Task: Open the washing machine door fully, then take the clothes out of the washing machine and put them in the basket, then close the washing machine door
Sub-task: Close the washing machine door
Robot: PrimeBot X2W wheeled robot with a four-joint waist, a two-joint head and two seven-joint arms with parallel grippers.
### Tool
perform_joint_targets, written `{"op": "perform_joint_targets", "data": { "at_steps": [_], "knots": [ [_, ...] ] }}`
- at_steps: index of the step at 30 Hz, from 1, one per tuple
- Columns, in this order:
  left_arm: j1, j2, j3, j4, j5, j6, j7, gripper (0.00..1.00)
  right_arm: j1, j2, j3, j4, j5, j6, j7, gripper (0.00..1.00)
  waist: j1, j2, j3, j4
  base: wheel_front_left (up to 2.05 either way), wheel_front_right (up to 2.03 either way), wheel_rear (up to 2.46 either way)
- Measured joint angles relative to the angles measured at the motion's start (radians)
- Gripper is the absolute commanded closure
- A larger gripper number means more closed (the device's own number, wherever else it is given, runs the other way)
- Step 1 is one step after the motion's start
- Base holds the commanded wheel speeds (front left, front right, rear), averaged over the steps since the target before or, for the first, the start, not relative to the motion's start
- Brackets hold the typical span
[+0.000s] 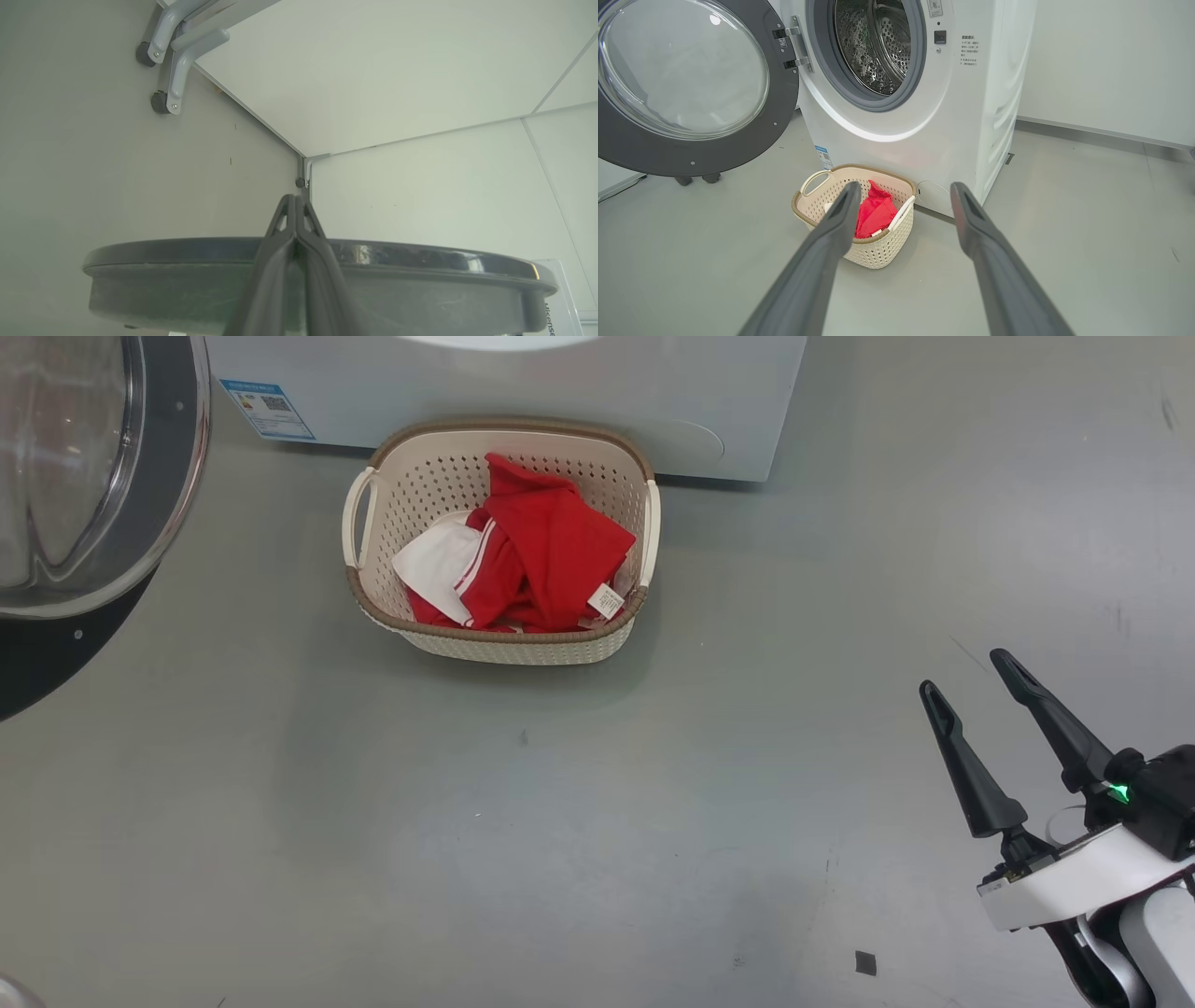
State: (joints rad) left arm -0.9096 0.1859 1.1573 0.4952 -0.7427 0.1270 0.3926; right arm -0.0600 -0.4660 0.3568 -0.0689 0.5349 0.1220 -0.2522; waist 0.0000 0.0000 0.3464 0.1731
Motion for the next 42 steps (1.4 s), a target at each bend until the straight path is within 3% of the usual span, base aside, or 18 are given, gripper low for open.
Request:
{"op": "perform_joint_targets", "data": {
  "at_steps": [17,42],
  "knots": [
    [-0.100,-0.023,0.104,0.025,0.065,0.000,0.039,1.00,0.000,-0.014,-0.019,-0.007,0.000,0.000,0.000,0.00,0.0000,0.0000,0.016,0.005,0.00,0.00,0.00],
    [-0.104,-0.012,0.061,0.058,0.139,0.000,0.228,1.00,0.001,-0.012,-0.035,-0.007,0.000,0.000,0.000,0.00,0.0000,0.0000,0.000,0.025,0.00,0.00,0.00]
  ]
}}
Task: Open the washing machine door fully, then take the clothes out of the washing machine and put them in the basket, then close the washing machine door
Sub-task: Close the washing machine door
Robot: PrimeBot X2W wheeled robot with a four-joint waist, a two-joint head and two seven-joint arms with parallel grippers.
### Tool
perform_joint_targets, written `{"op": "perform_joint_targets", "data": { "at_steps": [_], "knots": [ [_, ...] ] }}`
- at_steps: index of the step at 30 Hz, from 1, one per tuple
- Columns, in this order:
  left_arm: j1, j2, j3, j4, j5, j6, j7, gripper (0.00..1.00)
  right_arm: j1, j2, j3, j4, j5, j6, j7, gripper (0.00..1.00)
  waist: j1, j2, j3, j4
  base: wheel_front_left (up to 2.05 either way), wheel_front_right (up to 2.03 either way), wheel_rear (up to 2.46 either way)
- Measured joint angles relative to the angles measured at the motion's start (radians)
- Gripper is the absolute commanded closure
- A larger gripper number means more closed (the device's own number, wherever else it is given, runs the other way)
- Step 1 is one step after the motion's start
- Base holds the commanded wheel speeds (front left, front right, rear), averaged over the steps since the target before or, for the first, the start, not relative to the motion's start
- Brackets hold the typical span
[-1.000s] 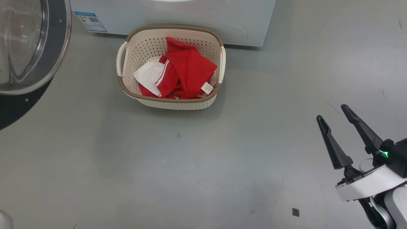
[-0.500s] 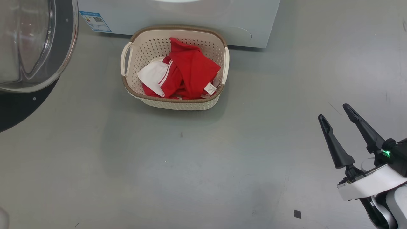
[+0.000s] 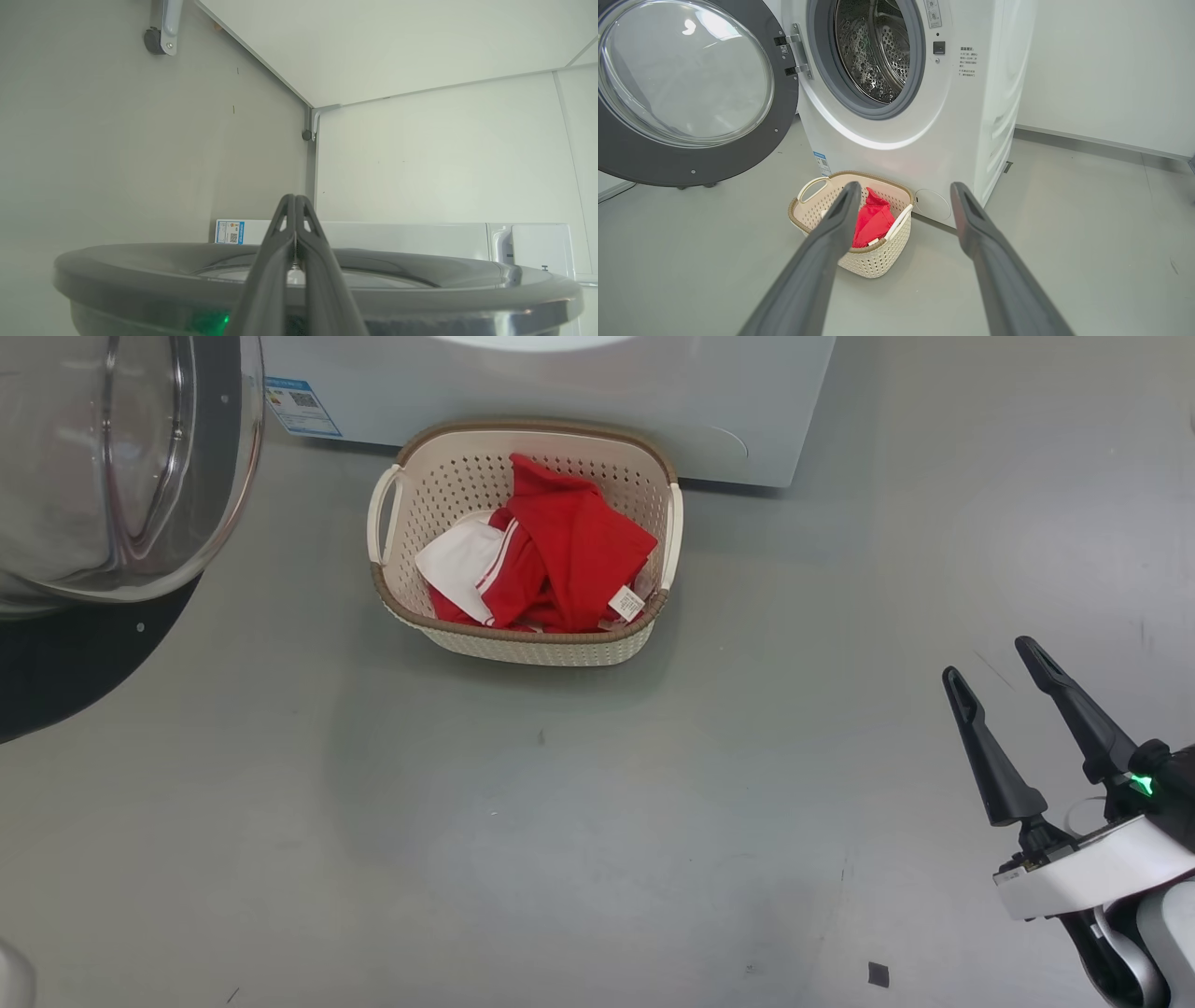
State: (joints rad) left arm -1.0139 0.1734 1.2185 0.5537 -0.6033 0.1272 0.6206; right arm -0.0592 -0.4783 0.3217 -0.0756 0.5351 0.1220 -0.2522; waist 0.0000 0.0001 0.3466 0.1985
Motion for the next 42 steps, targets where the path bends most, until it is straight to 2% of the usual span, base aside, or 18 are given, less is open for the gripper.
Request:
{"op": "perform_joint_targets", "data": {
  "at_steps": [14,21,31,42],
  "knots": [
    [0.032,-0.017,-0.040,0.023,0.006,-0.002,0.115,1.00,0.006,0.033,0.011,0.020,0.001,0.000,0.000,0.00,0.0000,0.0000,-0.065,0.026,0.00,0.00,0.00],
    [0.042,-0.023,-0.049,0.019,-0.022,-0.027,0.170,1.00,0.005,0.037,0.035,0.020,0.001,0.000,0.000,0.00,0.0000,0.0000,-0.081,0.032,0.00,0.00,0.00],
    [0.067,-0.034,-0.055,0.012,-0.030,-0.039,0.220,1.00,0.005,0.037,0.035,0.021,-0.001,0.000,0.000,0.00,0.0000,0.0000,-0.078,0.027,0.00,0.00,0.00],
    [0.119,-0.097,-0.088,0.011,-0.034,-0.081,0.289,1.00,0.005,0.067,0.035,0.044,-0.001,0.000,0.000,0.00,0.0000,0.0000,-0.098,0.018,0.00,0.00,0.00]
  ]
}}
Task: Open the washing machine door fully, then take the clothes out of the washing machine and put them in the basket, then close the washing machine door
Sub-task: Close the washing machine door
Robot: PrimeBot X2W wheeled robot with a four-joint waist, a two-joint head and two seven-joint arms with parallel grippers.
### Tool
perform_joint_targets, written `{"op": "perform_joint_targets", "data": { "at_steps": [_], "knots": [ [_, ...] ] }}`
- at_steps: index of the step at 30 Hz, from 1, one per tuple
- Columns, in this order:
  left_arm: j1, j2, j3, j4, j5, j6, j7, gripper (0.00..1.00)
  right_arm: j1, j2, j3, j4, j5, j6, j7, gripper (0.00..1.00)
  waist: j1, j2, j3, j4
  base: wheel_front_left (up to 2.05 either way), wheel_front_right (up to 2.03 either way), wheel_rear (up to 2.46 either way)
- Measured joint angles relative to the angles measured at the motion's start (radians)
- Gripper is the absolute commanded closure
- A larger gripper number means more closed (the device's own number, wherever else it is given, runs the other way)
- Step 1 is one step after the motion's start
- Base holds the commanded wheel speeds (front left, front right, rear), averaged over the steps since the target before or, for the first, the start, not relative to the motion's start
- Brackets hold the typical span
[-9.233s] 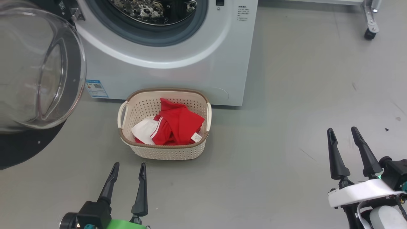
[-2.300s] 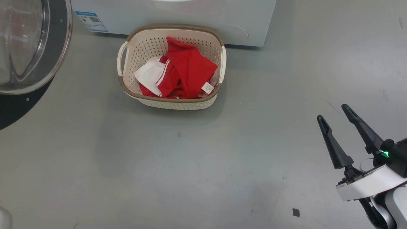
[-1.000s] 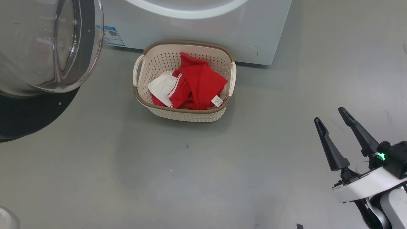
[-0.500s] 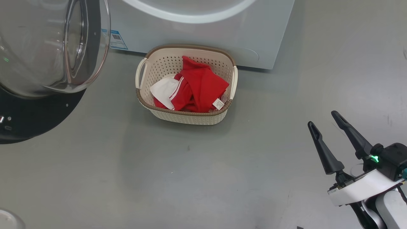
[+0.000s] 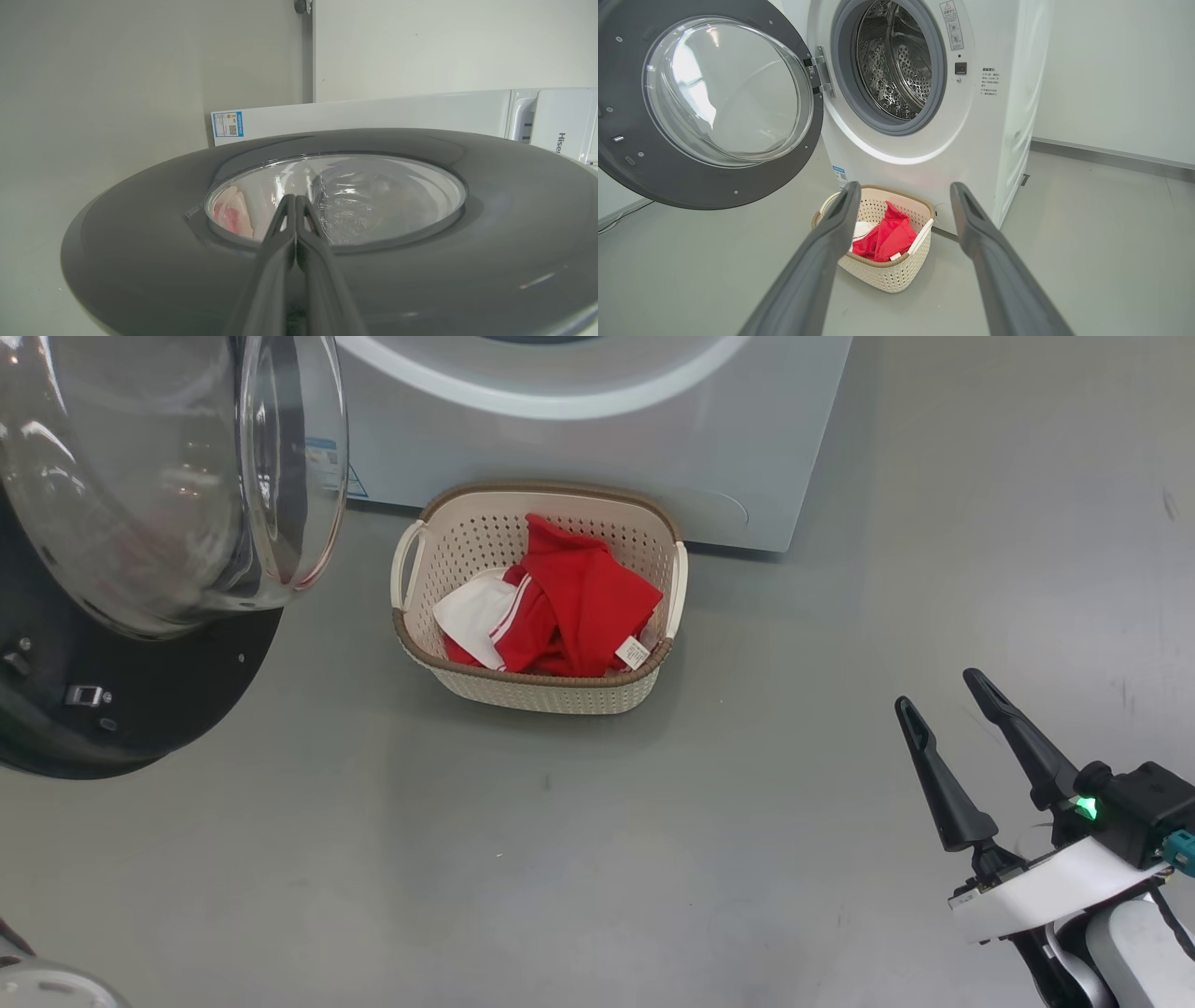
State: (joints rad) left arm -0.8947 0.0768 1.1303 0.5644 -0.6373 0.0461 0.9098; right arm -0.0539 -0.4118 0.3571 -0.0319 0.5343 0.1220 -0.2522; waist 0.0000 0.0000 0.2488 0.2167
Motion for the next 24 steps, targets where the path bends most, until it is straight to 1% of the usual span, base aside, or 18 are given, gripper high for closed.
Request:
{"op": "perform_joint_targets", "data": {
  "at_steps": [11,14,24],
  "knots": [
    [0.047,-0.034,-0.032,-0.007,-0.028,-0.053,0.096,1.00,0.001,0.032,0.009,0.013,-0.002,0.000,0.000,0.00,0.0000,0.0000,-0.038,0.004,0.00,0.00,0.00],
    [0.049,-0.042,-0.031,-0.020,-0.074,-0.064,0.119,1.00,0.001,0.035,0.014,0.013,-0.002,0.000,0.000,0.00,0.0000,0.0000,-0.040,0.004,0.00,0.00,0.00],
    [0.059,-0.057,-0.050,-0.022,-0.102,-0.096,0.167,1.00,0.001,0.037,0.015,0.014,-0.006,0.000,0.000,0.00,0.0000,0.0000,-0.035,-0.002,0.00,0.00,0.00]
  ]
}}
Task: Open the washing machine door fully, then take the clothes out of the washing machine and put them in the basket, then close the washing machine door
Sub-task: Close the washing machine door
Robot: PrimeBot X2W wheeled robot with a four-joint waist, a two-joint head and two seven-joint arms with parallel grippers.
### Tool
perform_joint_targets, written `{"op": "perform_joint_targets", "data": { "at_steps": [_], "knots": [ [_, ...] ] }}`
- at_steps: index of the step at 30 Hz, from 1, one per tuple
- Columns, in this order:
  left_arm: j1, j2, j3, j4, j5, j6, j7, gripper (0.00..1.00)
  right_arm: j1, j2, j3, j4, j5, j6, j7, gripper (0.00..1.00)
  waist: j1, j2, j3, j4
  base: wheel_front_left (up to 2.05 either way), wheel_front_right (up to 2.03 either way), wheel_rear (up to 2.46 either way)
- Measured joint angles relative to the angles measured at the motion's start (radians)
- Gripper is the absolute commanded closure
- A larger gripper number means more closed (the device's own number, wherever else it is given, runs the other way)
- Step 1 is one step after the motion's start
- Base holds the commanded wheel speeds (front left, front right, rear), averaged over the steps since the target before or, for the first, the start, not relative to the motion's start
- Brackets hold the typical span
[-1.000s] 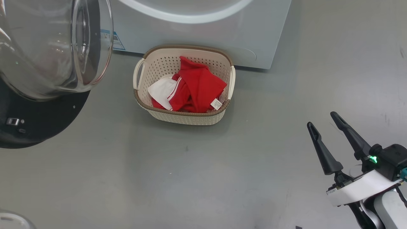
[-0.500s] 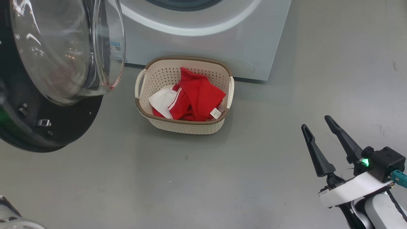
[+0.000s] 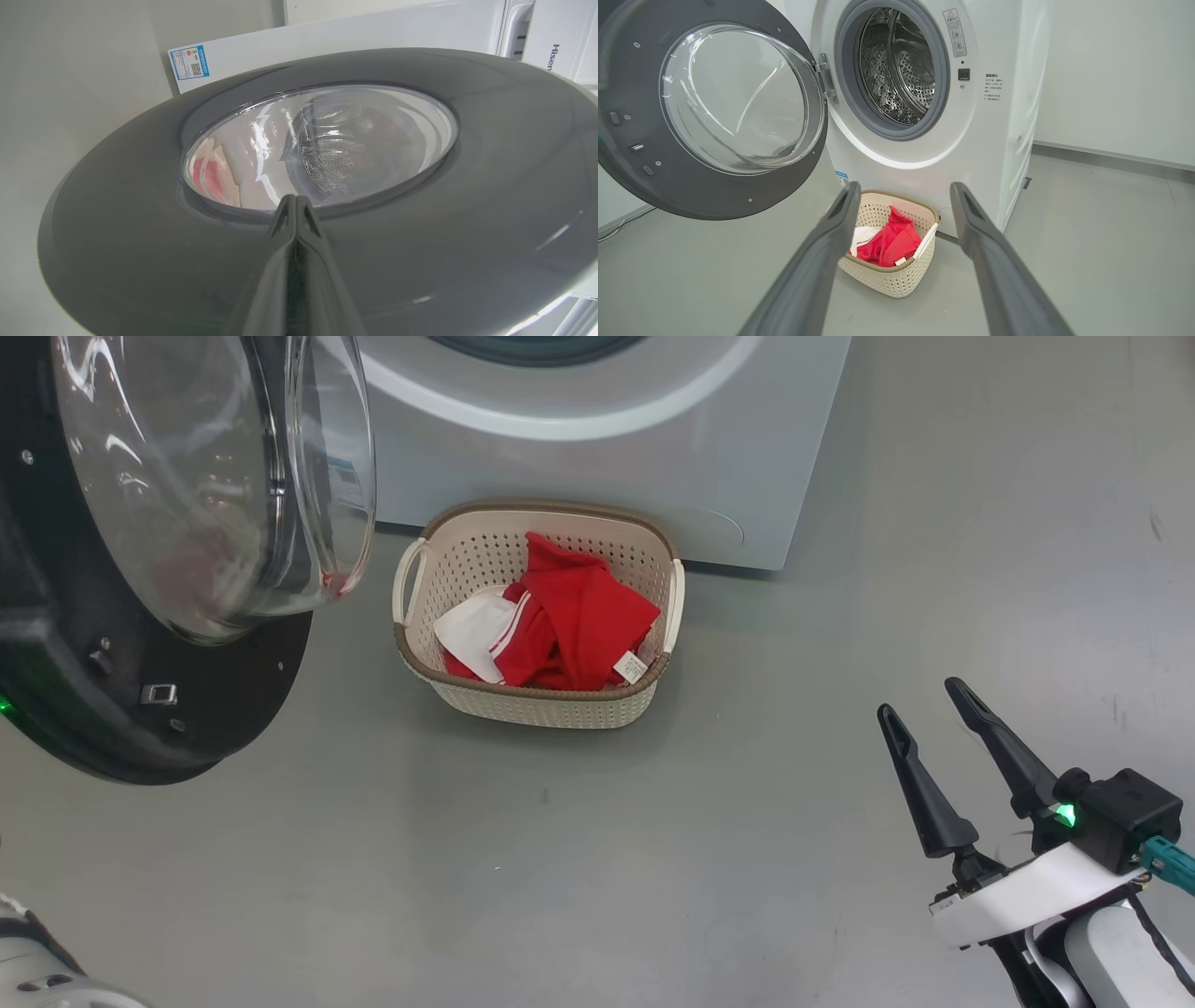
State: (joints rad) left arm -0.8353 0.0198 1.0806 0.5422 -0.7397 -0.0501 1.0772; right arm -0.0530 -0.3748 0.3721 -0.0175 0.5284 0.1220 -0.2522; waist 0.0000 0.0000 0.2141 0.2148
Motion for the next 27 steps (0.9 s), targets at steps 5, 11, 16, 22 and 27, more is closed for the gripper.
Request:
{"op": "perform_joint_targets", "data": {
  "at_steps": [5,11,16,22,27],
  "knots": [
    [0.008,-0.002,-0.011,0.000,-0.037,-0.008,0.015,1.00,-0.001,0.003,-0.007,0.002,0.000,0.000,0.000,0.00,0.0000,0.0000,0.004,-0.007,0.00,0.00,0.00],
    [0.021,-0.001,-0.047,0.058,-0.094,-0.017,0.041,1.00,-0.002,0.015,-0.009,0.007,0.000,0.000,0.000,0.00,0.0000,0.0000,0.004,-0.015,0.00,0.00,0.00],
    [0.025,-0.002,-0.082,0.104,-0.133,-0.027,0.055,1.00,-0.002,0.024,-0.016,0.018,0.000,0.000,0.000,0.00,0.0000,0.0000,-0.004,-0.017,0.00,0.00,0.00],
    [0.043,-0.002,-0.129,0.159,-0.191,-0.045,0.066,1.00,-0.002,0.033,-0.018,0.027,0.000,0.000,0.000,0.00,0.0000,0.0000,-0.021,-0.015,0.00,0.00,0.00],
    [0.050,-0.002,-0.180,0.200,-0.257,-0.054,0.080,1.00,-0.002,0.045,-0.013,0.031,0.000,0.000,0.000,0.00,0.0000,0.0000,-0.033,-0.013,0.00,0.00,0.00]
  ]
}}
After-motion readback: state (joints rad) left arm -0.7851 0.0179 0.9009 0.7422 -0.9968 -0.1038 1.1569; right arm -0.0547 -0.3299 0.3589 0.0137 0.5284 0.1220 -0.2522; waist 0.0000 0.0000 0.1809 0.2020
